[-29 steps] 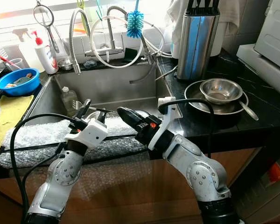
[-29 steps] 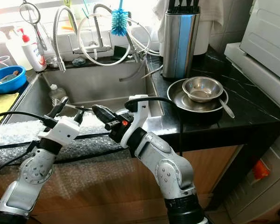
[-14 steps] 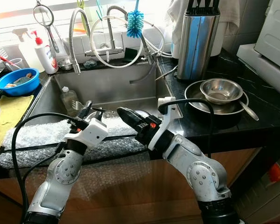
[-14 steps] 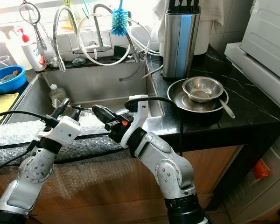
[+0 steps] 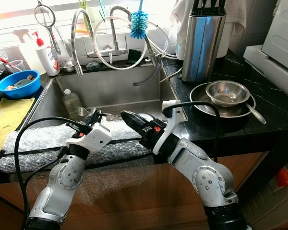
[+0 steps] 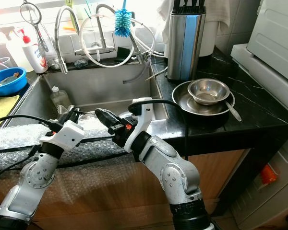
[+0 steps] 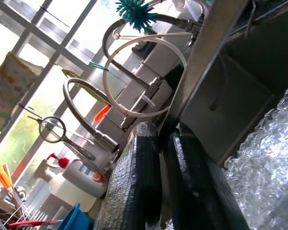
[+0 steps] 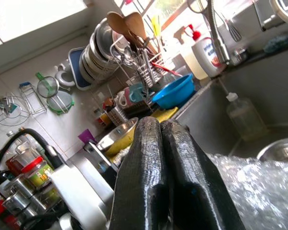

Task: Kitchen organization

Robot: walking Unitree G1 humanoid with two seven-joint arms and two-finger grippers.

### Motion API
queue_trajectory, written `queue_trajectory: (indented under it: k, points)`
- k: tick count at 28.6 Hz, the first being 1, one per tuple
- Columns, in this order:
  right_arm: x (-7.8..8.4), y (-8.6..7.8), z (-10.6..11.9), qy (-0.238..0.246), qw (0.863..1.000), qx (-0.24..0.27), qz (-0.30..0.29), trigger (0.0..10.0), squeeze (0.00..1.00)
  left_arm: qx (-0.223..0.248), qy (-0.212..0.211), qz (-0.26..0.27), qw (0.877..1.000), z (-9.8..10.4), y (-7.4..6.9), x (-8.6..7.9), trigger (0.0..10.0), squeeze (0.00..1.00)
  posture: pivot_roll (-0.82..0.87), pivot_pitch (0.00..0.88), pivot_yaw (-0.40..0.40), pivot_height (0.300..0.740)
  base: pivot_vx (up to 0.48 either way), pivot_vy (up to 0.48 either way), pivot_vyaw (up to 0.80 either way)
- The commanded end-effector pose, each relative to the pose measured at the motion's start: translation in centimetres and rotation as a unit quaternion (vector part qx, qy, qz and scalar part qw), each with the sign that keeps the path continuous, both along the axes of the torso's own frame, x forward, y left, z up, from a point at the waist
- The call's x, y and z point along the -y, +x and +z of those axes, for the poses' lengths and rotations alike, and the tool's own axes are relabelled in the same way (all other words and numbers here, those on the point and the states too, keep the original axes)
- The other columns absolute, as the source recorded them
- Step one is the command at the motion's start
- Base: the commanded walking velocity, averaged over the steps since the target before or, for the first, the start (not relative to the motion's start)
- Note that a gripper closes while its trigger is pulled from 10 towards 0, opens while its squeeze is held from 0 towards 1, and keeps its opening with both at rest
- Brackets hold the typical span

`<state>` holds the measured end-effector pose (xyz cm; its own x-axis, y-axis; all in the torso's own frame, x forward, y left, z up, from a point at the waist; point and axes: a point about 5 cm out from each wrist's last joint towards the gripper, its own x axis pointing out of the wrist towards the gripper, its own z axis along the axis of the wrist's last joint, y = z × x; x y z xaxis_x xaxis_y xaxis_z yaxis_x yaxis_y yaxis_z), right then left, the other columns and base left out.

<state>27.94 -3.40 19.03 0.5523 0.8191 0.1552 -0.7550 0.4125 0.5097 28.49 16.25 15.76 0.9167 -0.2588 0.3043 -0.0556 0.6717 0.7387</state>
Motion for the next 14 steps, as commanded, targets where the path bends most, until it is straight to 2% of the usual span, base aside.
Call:
queue_trajectory:
  k: [1,5,6,11,14]
  points:
    - [-0.4,-0.2,0.8,0.005,1.0,0.018,0.008,10.0,0.0,0.002,0.003,0.008,1.0,0.2,0.2,-0.4,0.0,0.0,-0.08,0.0,0.086,0.74,0.0,0.0,0.0]
    - [-0.3,-0.1,0.9,0.007,1.0,0.021,-0.001,10.0,0.0,0.001,0.008,0.012,1.0,0.1,0.3,-0.4,0.0,0.0,-0.08,0.0,0.088,0.74,0.0,0.0,0.0]
    - [-0.3,-0.1,1.0,0.01,1.0,0.022,-0.005,10.0,1.0,0.003,0.009,0.012,1.0,0.1,0.3,-0.4,0.0,0.0,-0.08,0.0,0.088,0.74,0.0,0.0,0.0]
    - [-0.1,0.1,1.4,0.018,0.999,0.035,-0.012,10.0,1.0,0.008,0.012,0.014,1.0,0.3,0.3,-0.5,0.0,0.0,-0.08,0.0,0.089,0.74,0.0,0.0,0.0]
    - [0.0,-0.2,2.2,0.044,0.998,0.051,-0.007,10.0,1.0,0.015,0.014,0.018,1.0,0.5,0.5,-0.6,0.0,0.0,-0.08,0.0,0.089,0.74,0.0,0.0,0.0]
